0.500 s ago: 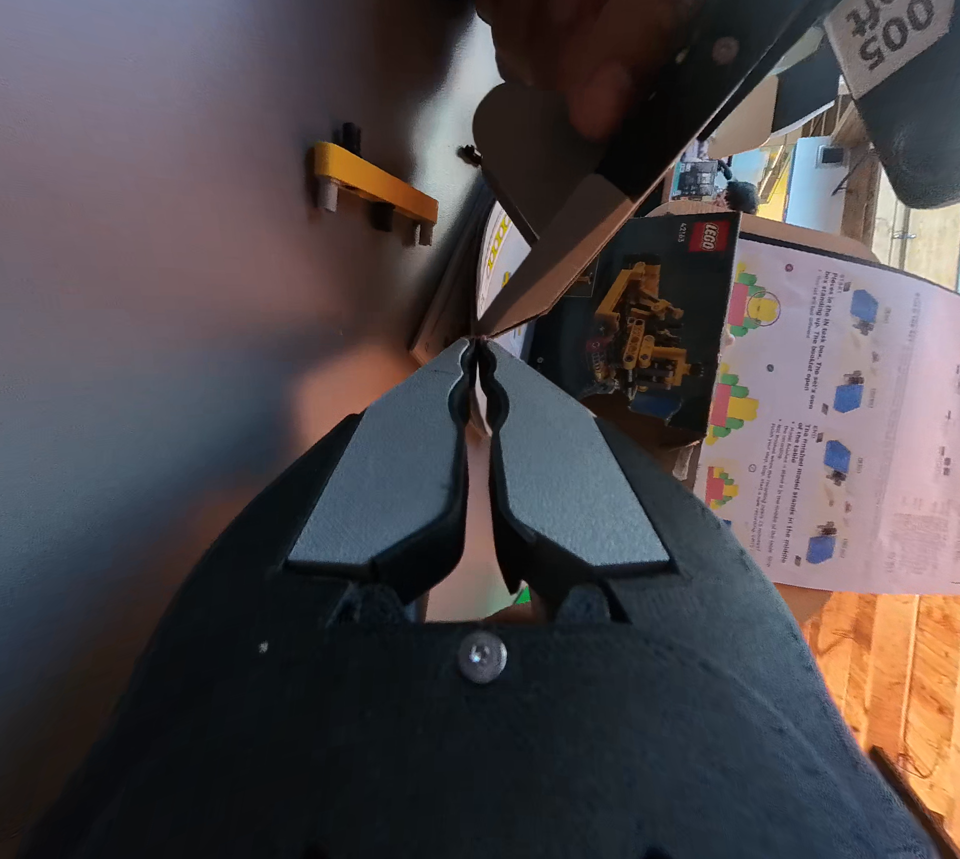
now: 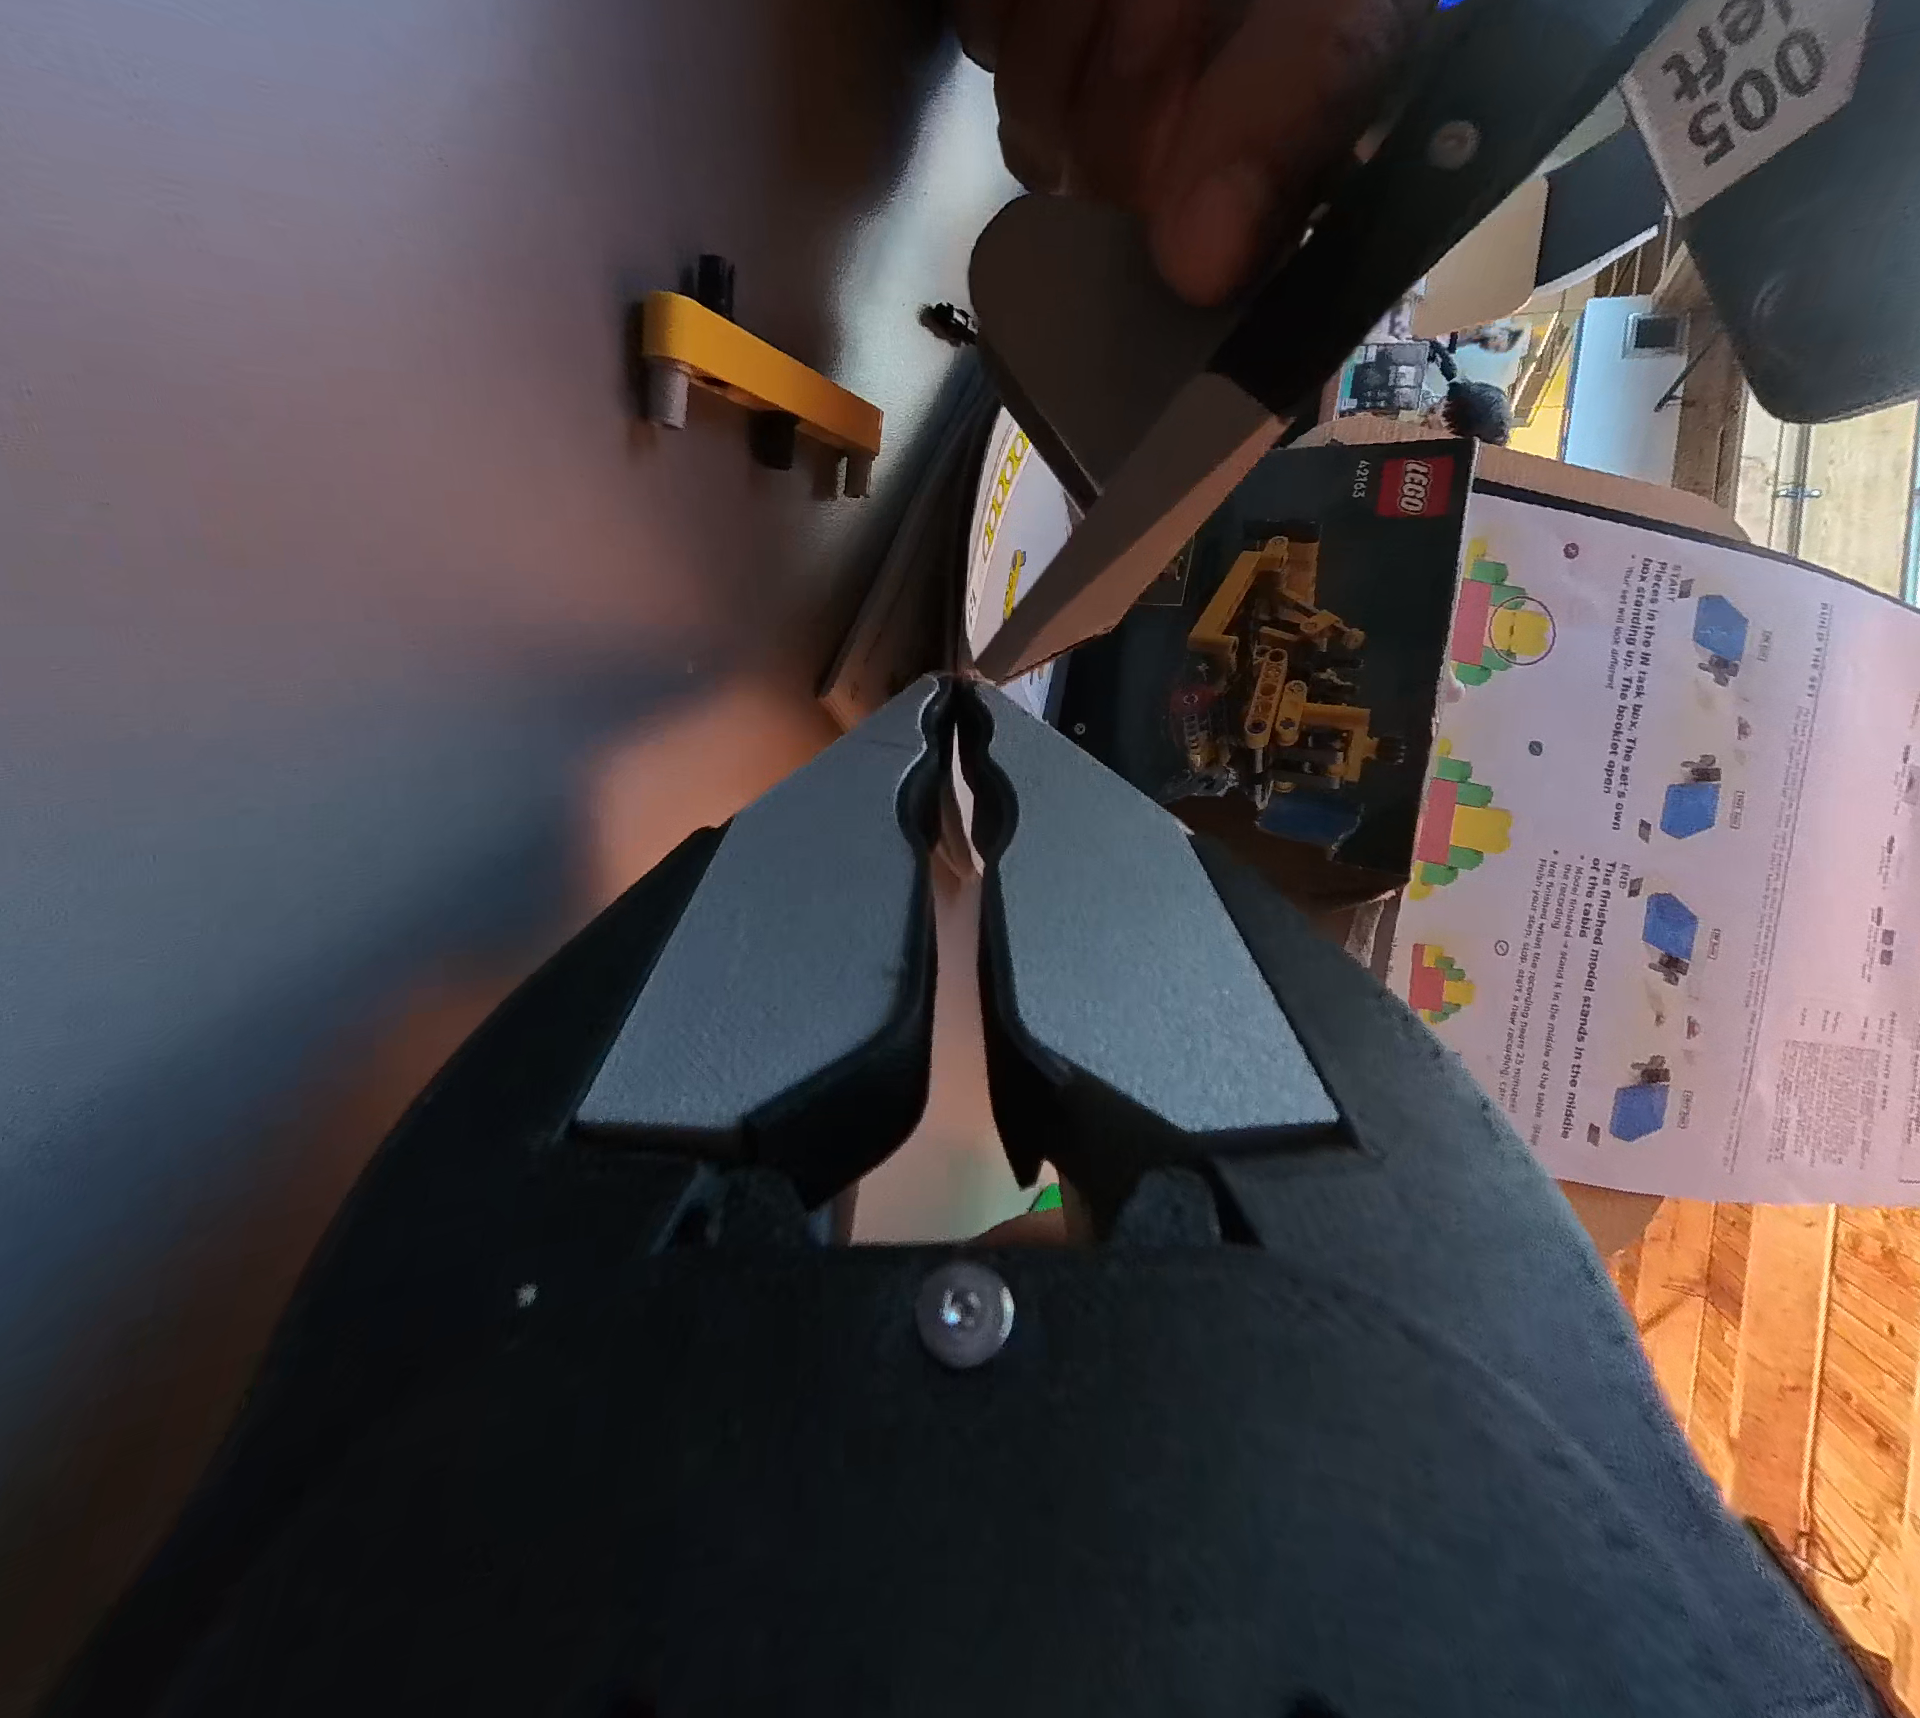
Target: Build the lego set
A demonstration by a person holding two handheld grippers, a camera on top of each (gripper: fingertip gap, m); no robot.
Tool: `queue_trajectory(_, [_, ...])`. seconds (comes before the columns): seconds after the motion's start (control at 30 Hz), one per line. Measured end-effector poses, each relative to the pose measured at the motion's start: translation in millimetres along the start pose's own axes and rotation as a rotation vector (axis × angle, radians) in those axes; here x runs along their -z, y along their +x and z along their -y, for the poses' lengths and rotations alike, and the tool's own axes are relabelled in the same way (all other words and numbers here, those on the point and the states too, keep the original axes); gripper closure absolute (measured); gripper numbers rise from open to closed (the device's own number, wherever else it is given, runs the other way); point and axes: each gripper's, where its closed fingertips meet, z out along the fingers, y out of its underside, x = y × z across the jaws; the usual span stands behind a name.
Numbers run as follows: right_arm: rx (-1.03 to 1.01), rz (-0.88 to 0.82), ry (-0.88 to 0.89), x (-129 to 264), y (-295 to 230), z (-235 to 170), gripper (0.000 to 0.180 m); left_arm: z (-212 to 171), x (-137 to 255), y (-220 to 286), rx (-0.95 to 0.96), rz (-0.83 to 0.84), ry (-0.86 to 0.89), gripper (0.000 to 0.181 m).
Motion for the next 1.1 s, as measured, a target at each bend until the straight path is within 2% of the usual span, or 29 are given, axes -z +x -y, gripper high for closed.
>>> queue_trajectory(0.17, [0.030, -0.006, -0.004, 0, -1, 1, 0.180, 1, 1, 1, 0.034, -0.032, 0.012, 0.172])
queue_trajectory(0.3, [0.032, -0.009, -0.004, 0, -1, 1, 0.180, 0, 0, 5, 0.019, -0.043, -0.001, 0.181])
queue_trajectory(0.8, [0.005, -0.011, 0.001, 1, 2, -1, 0.180, 3, 2, -6, -0.002, 0.032, 0.018, 0.181])
queue_trajectory(1.1, [0.000, -0.006, 0.004, 0, 1, 0, 0.180, 1, 2, 3, 0.012, -0.033, 0.010, 0.180])
